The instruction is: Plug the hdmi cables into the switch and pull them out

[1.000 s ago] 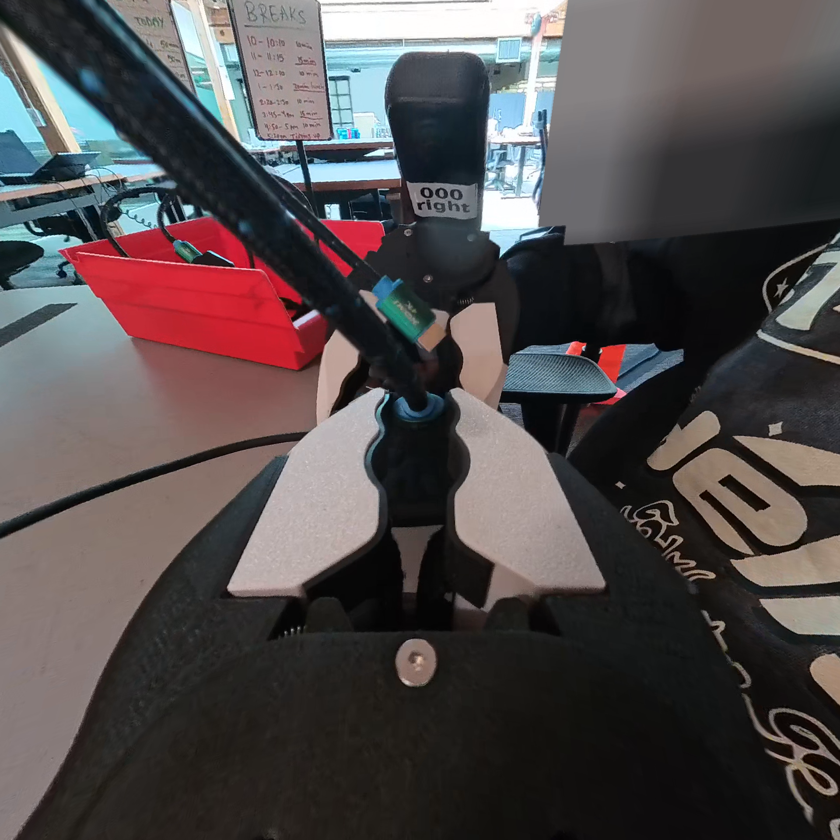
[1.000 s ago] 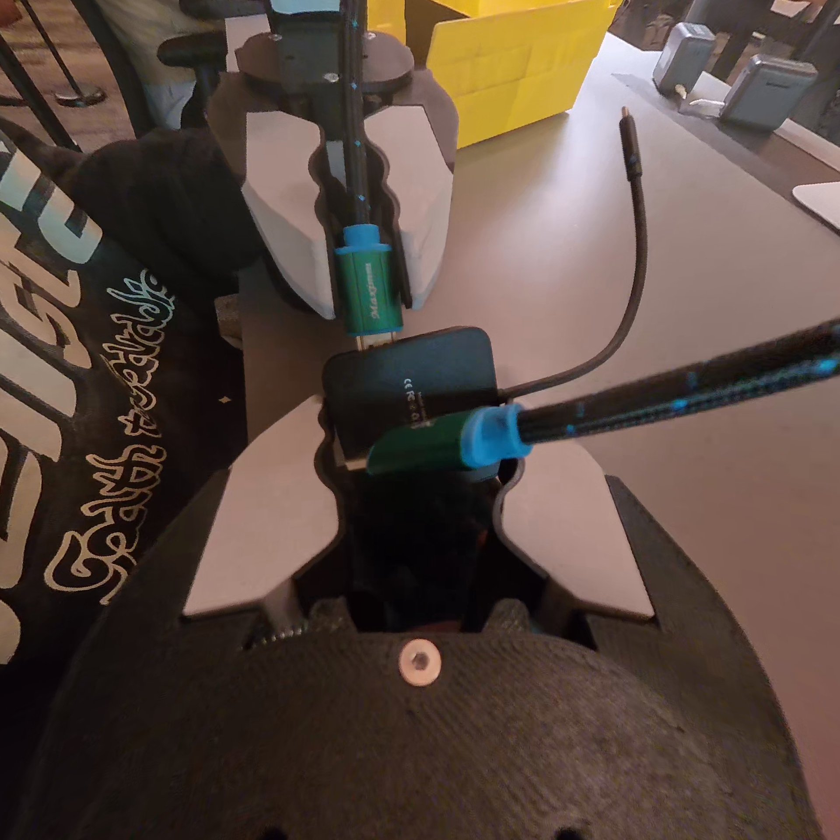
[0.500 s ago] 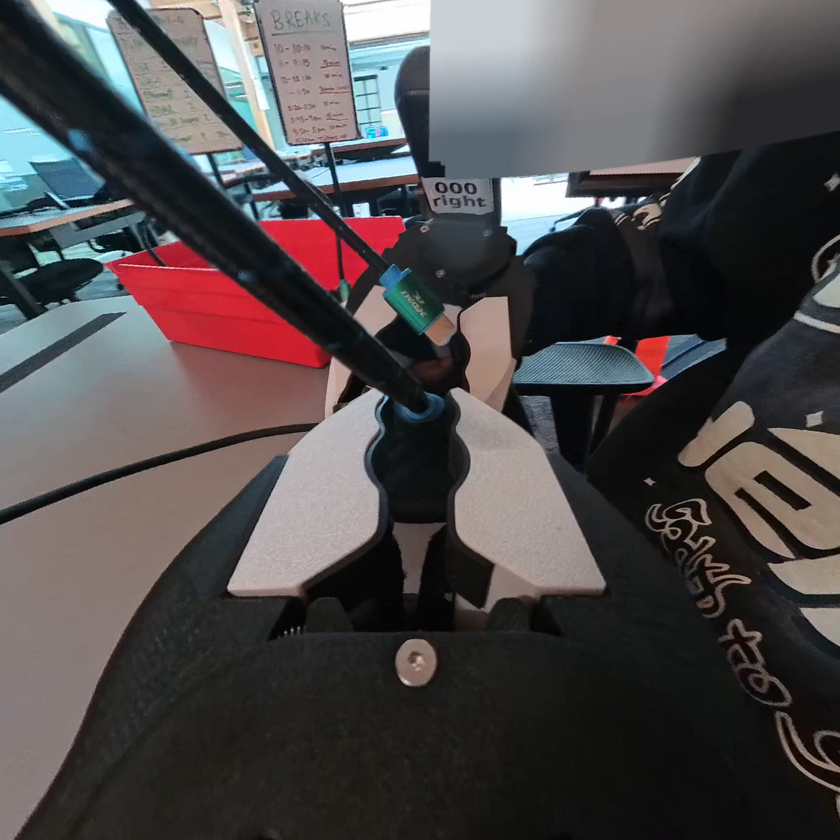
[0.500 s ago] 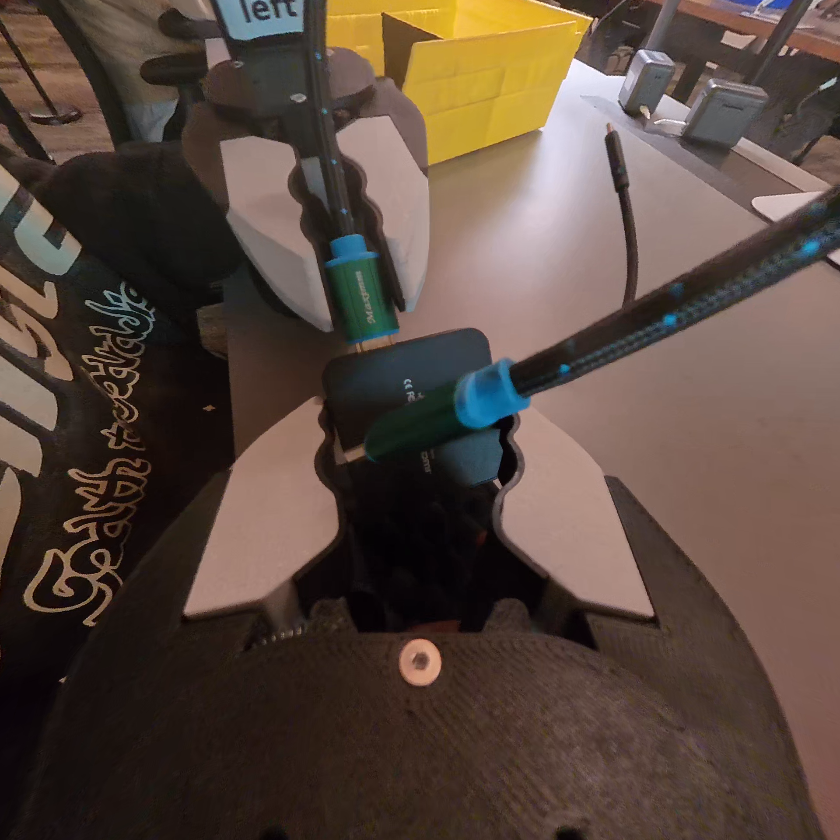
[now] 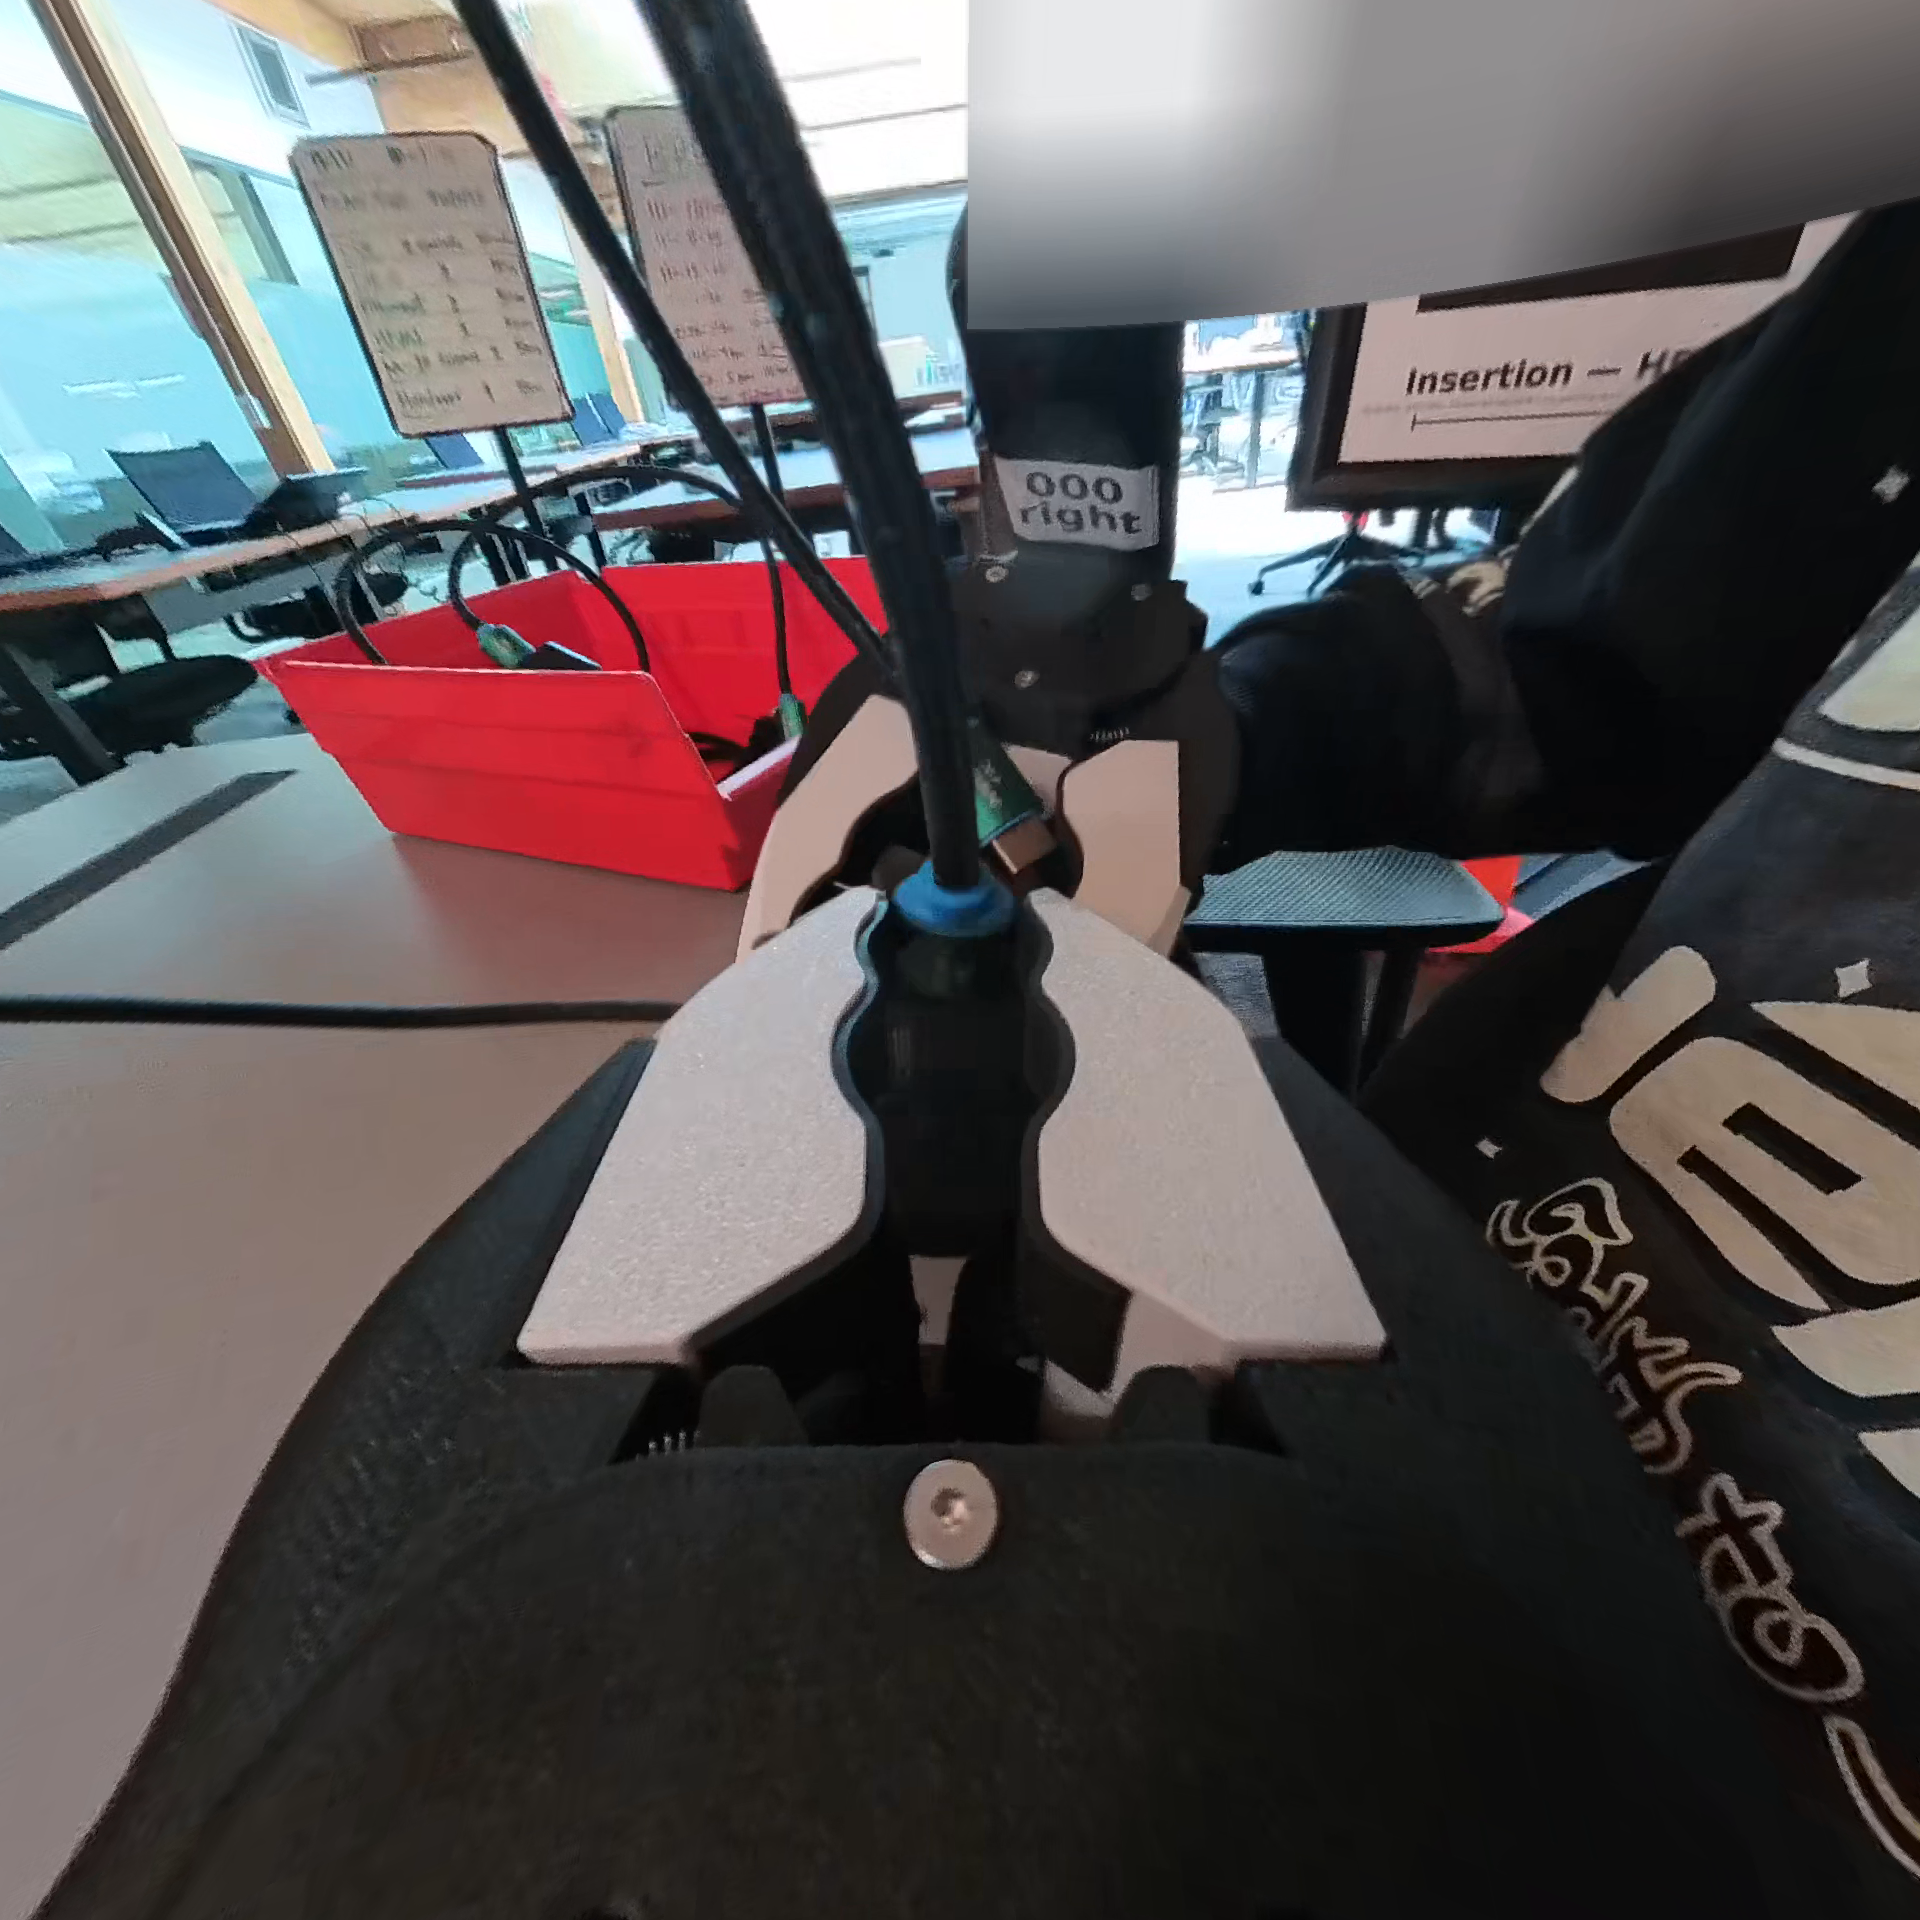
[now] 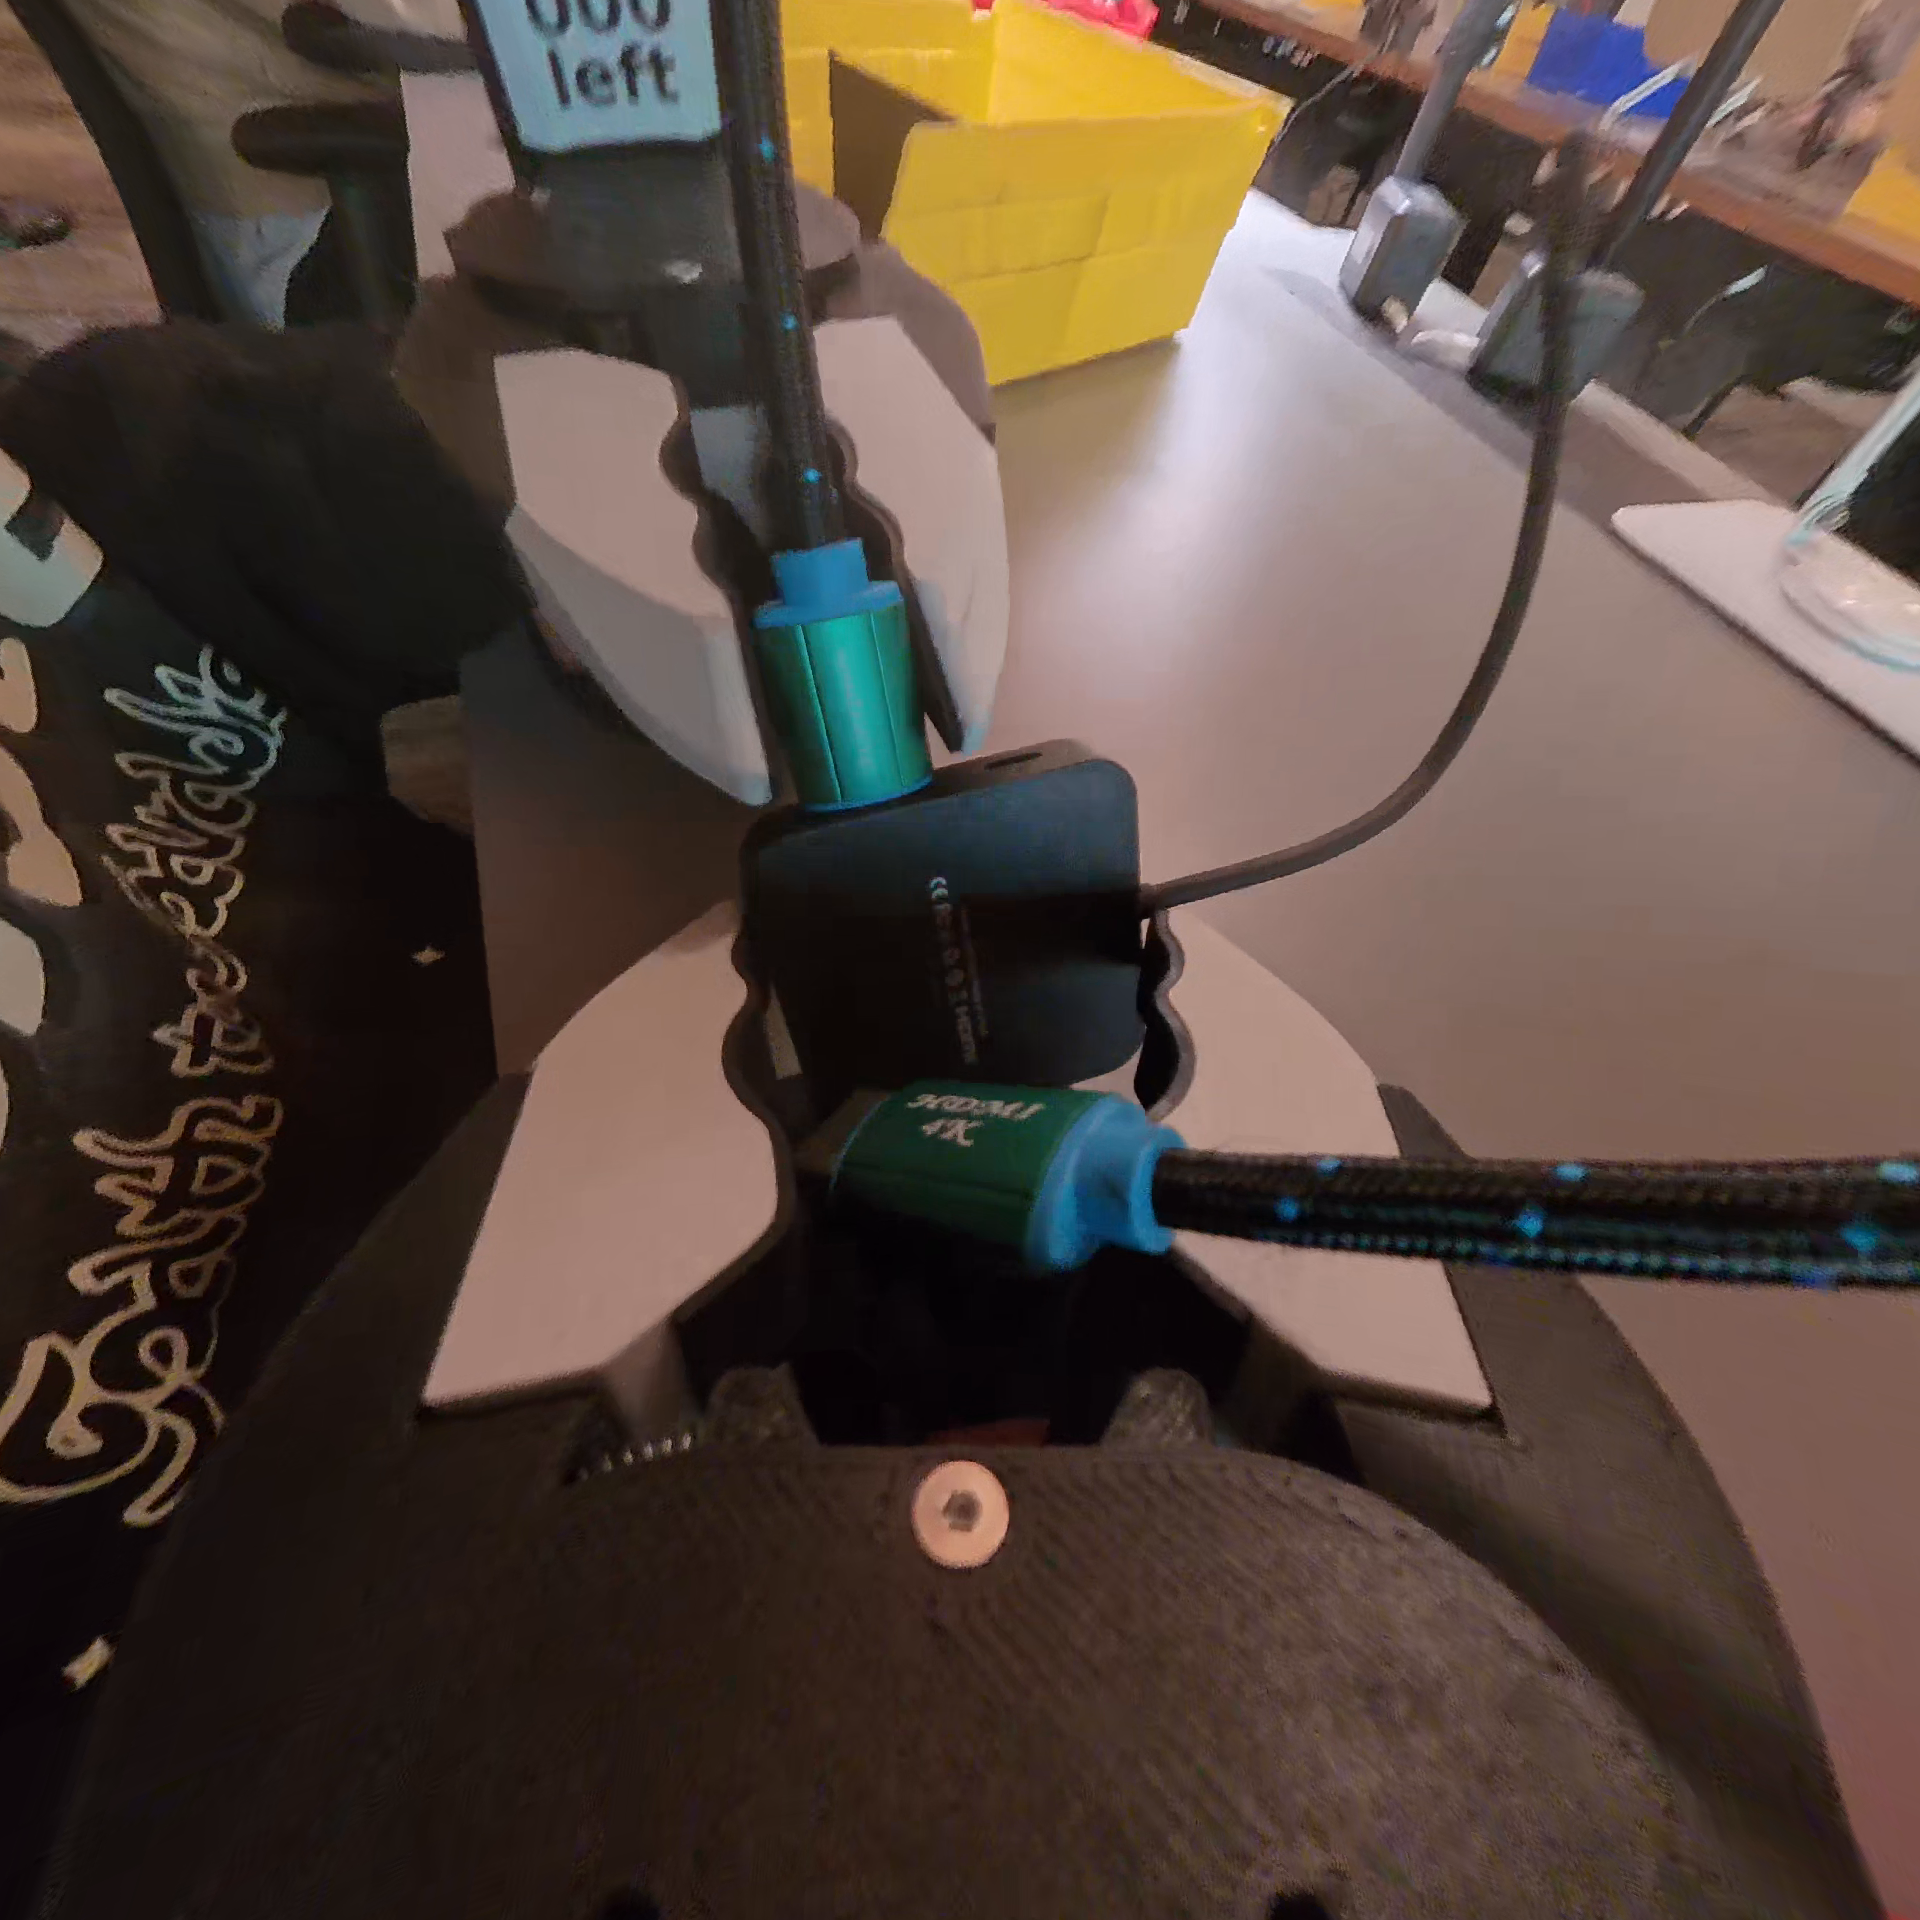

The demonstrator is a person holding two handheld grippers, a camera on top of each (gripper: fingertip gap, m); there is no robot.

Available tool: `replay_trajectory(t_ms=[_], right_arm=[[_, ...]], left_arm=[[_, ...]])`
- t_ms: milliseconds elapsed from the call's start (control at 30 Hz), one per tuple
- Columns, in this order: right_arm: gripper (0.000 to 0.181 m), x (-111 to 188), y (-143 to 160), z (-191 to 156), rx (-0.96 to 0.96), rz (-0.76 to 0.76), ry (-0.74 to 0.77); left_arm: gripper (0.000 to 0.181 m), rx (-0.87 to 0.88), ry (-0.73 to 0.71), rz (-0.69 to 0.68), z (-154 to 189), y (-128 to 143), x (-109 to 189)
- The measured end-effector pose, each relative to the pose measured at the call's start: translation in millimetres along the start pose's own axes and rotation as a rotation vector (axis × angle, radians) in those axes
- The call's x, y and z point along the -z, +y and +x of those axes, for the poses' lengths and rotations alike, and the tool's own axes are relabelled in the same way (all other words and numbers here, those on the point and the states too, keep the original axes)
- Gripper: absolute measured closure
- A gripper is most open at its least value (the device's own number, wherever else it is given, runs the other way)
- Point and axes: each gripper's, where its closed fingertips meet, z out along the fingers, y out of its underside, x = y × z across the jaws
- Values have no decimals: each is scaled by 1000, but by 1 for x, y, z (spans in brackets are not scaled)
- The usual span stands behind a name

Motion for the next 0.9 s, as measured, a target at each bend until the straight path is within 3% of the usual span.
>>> replay_trajectory(t_ms=[133, 333, 467, 567, 633, 733, 900], right_arm=[[111, 8, -10, 10, -22, 69, 66], [112, 36, -48, 41, -10, 88, 188], [112, 79, -86, 92, 35, 64, 399], [111, 123, -95, 138, 21, 0, 622], [111, 153, -85, 168, -20, -60, 776], [111, 188, -42, 206, -115, -200, 980], [111, 193, 49, 230, -304, -509, 979]], left_arm=[[138, -14, -106, 122, -11, -17, 15], [133, 68, -440, 307, -64, -36, 54], [133, 168, -498, 312, -78, -29, 60], [133, 203, -509, 333, -82, -29, 64], [133, 236, -511, 343, -84, -28, 66], [134, 286, -503, 348, -87, -26, 65], [135, 301, -495, 341, -87, -24, 63]])
